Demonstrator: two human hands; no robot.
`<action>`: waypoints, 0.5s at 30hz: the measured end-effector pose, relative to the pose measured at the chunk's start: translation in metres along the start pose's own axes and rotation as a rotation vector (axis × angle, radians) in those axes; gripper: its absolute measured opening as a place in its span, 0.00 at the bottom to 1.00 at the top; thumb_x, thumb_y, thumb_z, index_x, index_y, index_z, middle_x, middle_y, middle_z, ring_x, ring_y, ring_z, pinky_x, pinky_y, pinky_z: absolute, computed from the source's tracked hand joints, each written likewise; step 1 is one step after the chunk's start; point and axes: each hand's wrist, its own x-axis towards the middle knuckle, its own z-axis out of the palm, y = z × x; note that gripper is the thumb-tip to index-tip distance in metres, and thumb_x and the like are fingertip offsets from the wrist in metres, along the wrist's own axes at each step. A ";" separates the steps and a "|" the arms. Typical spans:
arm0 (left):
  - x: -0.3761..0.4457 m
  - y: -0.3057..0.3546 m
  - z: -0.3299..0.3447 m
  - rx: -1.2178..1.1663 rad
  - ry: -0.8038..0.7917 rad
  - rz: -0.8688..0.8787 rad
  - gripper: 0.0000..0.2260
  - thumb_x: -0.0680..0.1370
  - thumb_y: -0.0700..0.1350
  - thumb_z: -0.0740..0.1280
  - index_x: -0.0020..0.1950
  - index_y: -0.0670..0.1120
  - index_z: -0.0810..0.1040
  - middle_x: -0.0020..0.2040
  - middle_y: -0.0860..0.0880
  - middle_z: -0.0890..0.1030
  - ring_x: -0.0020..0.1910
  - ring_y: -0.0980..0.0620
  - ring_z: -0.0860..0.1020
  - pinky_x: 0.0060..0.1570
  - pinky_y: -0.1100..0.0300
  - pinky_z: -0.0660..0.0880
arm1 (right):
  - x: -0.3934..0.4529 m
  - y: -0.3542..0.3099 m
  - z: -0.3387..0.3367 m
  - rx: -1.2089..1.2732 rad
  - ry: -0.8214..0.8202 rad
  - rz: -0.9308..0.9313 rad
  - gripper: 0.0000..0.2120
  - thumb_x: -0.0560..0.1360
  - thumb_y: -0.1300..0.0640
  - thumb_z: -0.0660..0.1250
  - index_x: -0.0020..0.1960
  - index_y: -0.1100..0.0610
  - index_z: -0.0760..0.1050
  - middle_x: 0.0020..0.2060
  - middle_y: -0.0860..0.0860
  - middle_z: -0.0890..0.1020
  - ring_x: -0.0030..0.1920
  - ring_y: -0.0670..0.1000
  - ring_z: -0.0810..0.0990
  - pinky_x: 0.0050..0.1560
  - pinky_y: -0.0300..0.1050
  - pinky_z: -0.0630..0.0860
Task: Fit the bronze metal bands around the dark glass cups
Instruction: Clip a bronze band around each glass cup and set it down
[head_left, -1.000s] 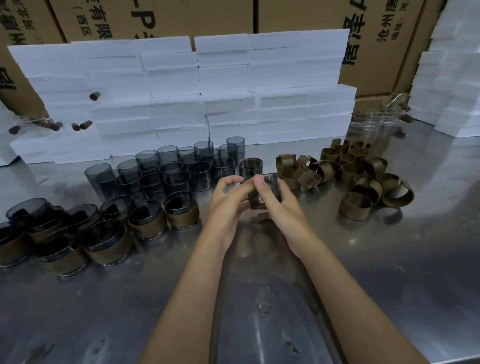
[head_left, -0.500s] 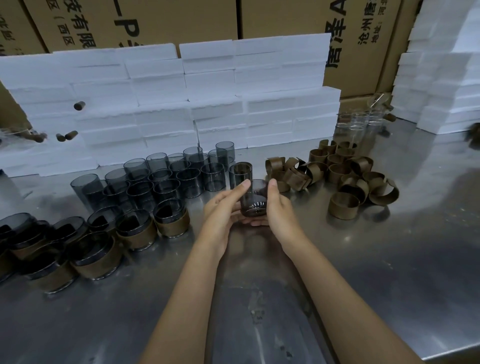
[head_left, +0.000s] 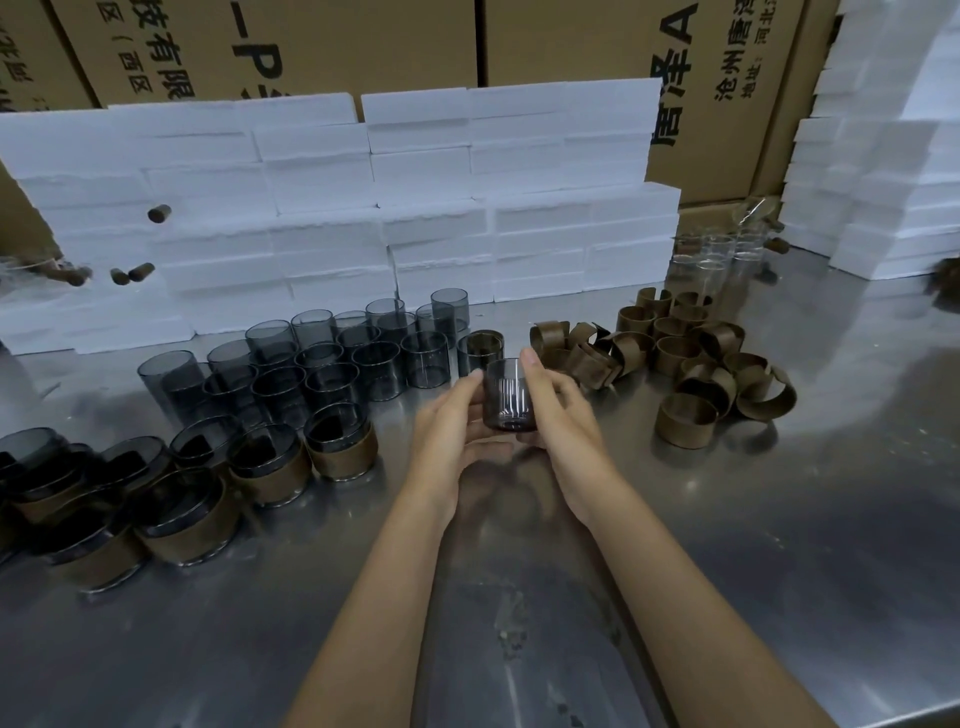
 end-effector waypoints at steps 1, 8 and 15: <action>-0.002 0.000 0.003 0.035 -0.028 0.010 0.15 0.81 0.55 0.67 0.50 0.46 0.87 0.45 0.45 0.88 0.41 0.49 0.87 0.34 0.59 0.80 | -0.001 -0.001 -0.001 0.030 -0.053 0.025 0.38 0.65 0.24 0.70 0.63 0.51 0.78 0.54 0.52 0.86 0.54 0.50 0.86 0.61 0.53 0.81; -0.006 -0.002 0.012 0.190 -0.087 0.078 0.15 0.79 0.61 0.68 0.53 0.52 0.88 0.48 0.51 0.88 0.47 0.57 0.86 0.43 0.67 0.78 | -0.004 -0.004 -0.003 -0.050 -0.103 -0.021 0.32 0.74 0.24 0.60 0.64 0.46 0.81 0.57 0.46 0.86 0.61 0.46 0.83 0.65 0.50 0.79; 0.001 -0.005 0.006 0.189 0.082 0.189 0.10 0.79 0.54 0.71 0.57 0.52 0.82 0.51 0.46 0.84 0.43 0.60 0.81 0.40 0.71 0.75 | -0.001 0.001 0.000 -0.123 -0.054 -0.100 0.25 0.85 0.37 0.50 0.54 0.48 0.82 0.41 0.46 0.88 0.39 0.45 0.88 0.36 0.41 0.83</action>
